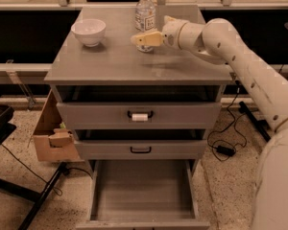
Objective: Place blue plastic bottle into bottom drawer
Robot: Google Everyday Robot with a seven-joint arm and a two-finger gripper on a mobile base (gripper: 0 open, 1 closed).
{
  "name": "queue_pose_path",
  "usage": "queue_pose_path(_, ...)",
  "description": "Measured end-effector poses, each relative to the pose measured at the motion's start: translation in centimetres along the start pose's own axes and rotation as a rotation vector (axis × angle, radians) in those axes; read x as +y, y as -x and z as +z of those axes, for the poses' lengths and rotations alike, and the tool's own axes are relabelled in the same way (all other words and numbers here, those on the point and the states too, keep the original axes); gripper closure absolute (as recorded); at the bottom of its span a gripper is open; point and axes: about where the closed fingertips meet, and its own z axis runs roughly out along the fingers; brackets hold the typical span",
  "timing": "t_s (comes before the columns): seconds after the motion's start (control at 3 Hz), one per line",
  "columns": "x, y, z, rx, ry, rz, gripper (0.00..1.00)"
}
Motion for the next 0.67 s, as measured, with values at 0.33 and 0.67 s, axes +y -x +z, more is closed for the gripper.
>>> queue_pose_path(0.33, -0.3, 0.9, 1.5, -0.049, 0.011, 0.000, 0.14)
queue_pose_path(0.67, -0.3, 2.3, 2.1, -0.075, 0.025, -0.021, 0.38)
